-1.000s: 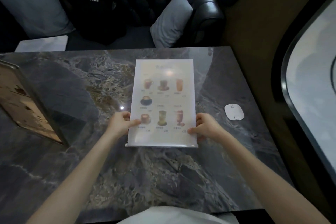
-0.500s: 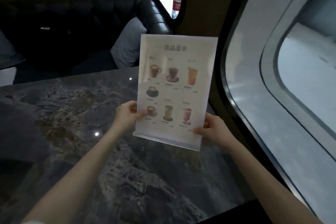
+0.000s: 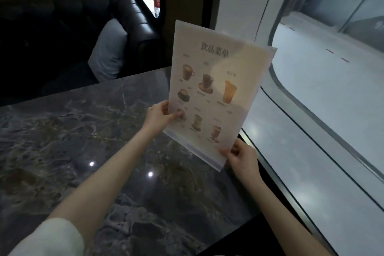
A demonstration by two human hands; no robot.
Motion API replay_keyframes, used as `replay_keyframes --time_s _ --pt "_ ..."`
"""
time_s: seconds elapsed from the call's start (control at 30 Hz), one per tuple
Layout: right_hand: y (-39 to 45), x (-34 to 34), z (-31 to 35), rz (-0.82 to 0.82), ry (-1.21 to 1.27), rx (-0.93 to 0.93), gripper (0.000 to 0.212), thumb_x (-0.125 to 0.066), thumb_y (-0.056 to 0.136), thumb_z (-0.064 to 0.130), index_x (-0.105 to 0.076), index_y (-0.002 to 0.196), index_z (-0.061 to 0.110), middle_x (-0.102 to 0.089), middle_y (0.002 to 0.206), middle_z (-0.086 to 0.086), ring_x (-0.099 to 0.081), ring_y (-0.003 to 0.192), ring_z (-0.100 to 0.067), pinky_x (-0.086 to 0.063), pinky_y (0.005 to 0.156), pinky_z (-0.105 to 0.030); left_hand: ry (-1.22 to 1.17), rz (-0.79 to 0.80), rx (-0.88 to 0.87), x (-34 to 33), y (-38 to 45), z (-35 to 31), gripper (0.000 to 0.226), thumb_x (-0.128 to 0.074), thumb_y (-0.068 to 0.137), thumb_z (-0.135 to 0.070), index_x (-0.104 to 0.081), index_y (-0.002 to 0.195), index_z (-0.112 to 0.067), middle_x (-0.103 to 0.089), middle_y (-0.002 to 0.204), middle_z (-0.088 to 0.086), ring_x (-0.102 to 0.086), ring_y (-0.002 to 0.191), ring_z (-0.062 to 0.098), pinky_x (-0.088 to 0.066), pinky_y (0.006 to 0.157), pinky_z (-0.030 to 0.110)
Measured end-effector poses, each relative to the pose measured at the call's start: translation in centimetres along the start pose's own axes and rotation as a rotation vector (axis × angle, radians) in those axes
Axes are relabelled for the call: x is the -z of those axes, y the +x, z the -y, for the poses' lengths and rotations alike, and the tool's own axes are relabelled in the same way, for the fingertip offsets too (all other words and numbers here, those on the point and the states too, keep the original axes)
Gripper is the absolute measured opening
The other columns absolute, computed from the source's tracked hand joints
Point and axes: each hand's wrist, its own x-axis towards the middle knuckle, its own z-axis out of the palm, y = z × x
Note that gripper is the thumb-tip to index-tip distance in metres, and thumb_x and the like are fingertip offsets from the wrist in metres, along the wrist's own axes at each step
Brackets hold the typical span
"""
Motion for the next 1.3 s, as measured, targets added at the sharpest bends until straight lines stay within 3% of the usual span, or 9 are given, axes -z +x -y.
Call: replay_keyframes --time_s 0.2,0.33,0.47,0.6,0.73,0.87,1.03,1.17,1.3 --pt "-0.8 0.0 -1.7 -0.138 -0.009 -0.009 0.025 -0.062 0.083 0.002 -0.065 0.107 0.004 -0.065 0.098 0.006 -0.063 0.092 -0.011 -0.042 0.072 0.005 0.033 0.053 -0.075 -3.4 1.8 -1.7 0.052 -0.071 0.079 -0.023 -0.055 0.127 -0.013 -0.063 0.125 0.007 -0.059 0.114 0.021 -0.046 0.095 0.029" --pt "-1.2 -0.3 -2.9 -0.201 -0.022 -0.029 0.022 -0.061 0.084 0.003 -0.065 0.106 0.005 -0.068 0.091 0.005 -0.063 0.083 -0.008 -0.04 0.067 0.004 0.087 0.129 -0.104 -4.9 2.8 -1.9 0.048 -0.068 0.082 -0.022 -0.055 0.127 -0.014 -0.063 0.125 0.005 -0.059 0.114 0.02 -0.042 0.092 0.022" --pt "-1.2 -0.5 -3.9 -0.221 -0.096 -0.07 0.015 -0.058 0.087 0.008 -0.065 0.1 0.005 -0.062 0.067 0.008 -0.057 0.059 0.002 -0.038 0.053 -0.005 0.079 0.182 -0.097 -6.0 3.4 -2.0 0.047 -0.067 0.083 -0.022 -0.055 0.127 -0.015 -0.065 0.119 0.003 -0.06 0.106 0.012 -0.042 0.087 0.014" --pt "-1.2 -1.0 -4.7 -0.25 -0.177 -0.066 0.011 -0.058 0.087 0.005 -0.064 0.091 -0.003 -0.042 0.052 0.022 -0.053 0.056 0.011 -0.033 0.047 -0.004 0.033 0.223 -0.065 -7.0 4.0 -2.2 0.05 -0.066 0.083 -0.012 -0.051 0.13 -0.011 -0.061 0.112 -0.002 -0.055 0.1 0.006 -0.036 0.079 0.001" --pt "-0.9 -1.8 -5.6 -0.276 -0.173 -0.067 0.016 -0.059 0.086 0.005 -0.066 0.101 0.002 -0.06 0.057 -0.008 -0.049 0.053 -0.004 -0.031 0.049 -0.018 0.026 0.241 -0.027 -7.7 4.4 -1.8 0.05 -0.065 0.084 -0.01 -0.049 0.131 -0.009 -0.056 0.108 -0.007 -0.054 0.099 0.005 -0.042 0.09 0.015" --pt "-1.0 -2.6 -6.5 -0.292 -0.13 -0.075 0.009 -0.062 0.083 0.0 -0.066 0.09 -0.003 -0.056 0.059 -0.003 -0.052 0.06 0.008 -0.034 0.048 -0.002 0.002 0.255 0.008 -8.1 5.0 -1.3 0.053 -0.065 0.084 -0.008 -0.046 0.133 -0.005 -0.059 0.121 0.004 -0.058 0.111 0.015 -0.041 0.091 0.019" --pt "-0.9 -3.2 -7.7 -0.321 -0.116 -0.07 0.01 -0.065 0.079 -0.004 -0.069 0.088 -0.002 -0.066 0.059 -0.015 -0.051 0.065 0.001 -0.03 0.049 0.006 0.02 0.26 0.016 -8.7 5.6 -0.8 0.056 -0.065 0.083 -0.01 -0.044 0.135 -0.008 -0.059 0.128 0.008 -0.059 0.112 0.016 -0.041 0.089 0.017" --pt "-0.8 -3.5 -8.0 -0.335 -0.138 -0.059 0.005 -0.066 0.078 -0.004 -0.067 0.082 -0.005 -0.064 0.054 -0.018 -0.05 0.063 -0.002 -0.034 0.047 -0.007 0.018 0.258 0.026 -9.0 5.8 -0.7 0.058 -0.065 0.084 -0.01 -0.041 0.137 -0.007 -0.056 0.132 0.011 -0.057 0.117 0.02 -0.04 0.091 0.017" --pt "-0.5 -3.7 -8.1 -0.359 -0.211 -0.022 0.007 -0.062 0.074 0.004 -0.063 0.074 -0.003 -0.059 0.045 -0.019 -0.051 0.064 -0.016 -0.029 0.043 -0.019 0.03 0.248 0.036 -9.3 6.0 -0.6 0.061 -0.065 0.083 -0.012 -0.039 0.138 -0.006 -0.055 0.133 0.012 -0.056 0.118 0.022 -0.039 0.091 0.017"
